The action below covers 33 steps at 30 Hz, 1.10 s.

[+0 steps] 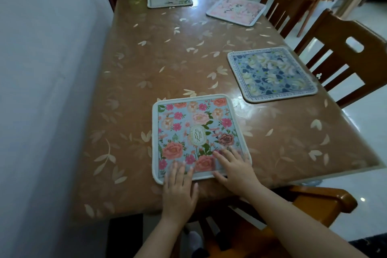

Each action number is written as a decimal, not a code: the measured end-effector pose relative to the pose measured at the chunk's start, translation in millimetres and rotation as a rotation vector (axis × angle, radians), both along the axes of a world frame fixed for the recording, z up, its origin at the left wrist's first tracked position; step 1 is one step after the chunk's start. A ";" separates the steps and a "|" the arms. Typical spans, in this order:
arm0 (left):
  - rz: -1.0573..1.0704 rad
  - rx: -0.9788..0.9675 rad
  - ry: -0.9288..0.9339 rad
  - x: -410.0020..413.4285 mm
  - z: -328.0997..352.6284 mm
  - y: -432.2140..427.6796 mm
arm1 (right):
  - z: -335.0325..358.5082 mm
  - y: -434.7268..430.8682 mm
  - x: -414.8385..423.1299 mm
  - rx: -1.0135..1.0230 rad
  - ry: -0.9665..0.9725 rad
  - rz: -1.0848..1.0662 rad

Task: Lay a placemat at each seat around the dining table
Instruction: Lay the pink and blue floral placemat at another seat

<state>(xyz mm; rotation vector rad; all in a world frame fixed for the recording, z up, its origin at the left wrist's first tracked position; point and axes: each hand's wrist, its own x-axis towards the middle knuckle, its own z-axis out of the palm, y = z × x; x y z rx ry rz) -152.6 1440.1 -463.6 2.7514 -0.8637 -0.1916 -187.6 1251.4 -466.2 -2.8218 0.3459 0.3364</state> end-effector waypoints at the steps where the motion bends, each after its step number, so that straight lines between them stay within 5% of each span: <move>1: -0.003 -0.024 -0.022 -1.9 4.1 1.3 | 6.5 -0.4 -2.3 0.002 -0.030 -0.001; 12: 0.018 -0.292 -0.236 -14.0 62.5 -31.3 | 63.8 -28.6 -26.6 -0.069 -0.328 0.038; 33: -0.074 -0.249 -0.256 -131.4 98.1 -285.0 | 113.5 -236.1 -151.3 -0.134 -0.525 -0.074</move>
